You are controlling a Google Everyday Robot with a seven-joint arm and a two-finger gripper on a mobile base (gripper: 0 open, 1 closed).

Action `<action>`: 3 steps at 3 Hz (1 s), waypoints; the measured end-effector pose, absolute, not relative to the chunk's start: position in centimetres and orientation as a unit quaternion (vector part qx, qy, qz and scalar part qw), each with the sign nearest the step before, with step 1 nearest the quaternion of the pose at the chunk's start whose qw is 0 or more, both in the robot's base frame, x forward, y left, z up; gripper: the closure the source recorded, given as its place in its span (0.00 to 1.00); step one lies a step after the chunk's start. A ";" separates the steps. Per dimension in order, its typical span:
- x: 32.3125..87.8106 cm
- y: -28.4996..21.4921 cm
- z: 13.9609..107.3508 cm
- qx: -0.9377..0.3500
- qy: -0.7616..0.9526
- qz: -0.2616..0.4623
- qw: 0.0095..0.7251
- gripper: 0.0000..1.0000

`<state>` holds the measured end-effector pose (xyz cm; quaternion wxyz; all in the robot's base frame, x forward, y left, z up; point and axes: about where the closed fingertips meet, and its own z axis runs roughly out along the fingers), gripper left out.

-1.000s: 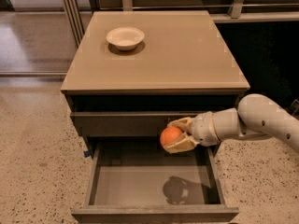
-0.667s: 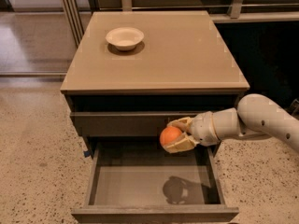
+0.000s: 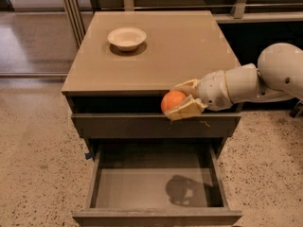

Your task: Pick orange from middle drawer and place on counter

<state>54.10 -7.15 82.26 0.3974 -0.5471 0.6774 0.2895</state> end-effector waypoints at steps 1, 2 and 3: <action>54.1 -7.1 82.2 -0.547 0.677 0.290 0.397 1.00; 54.1 -7.1 82.4 -0.543 0.680 0.289 0.399 1.00; 56.1 -7.9 84.5 -0.532 0.685 0.273 0.416 1.00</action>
Offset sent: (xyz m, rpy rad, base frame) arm 0.0028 -0.0042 0.0070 0.0070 -0.0024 -0.0400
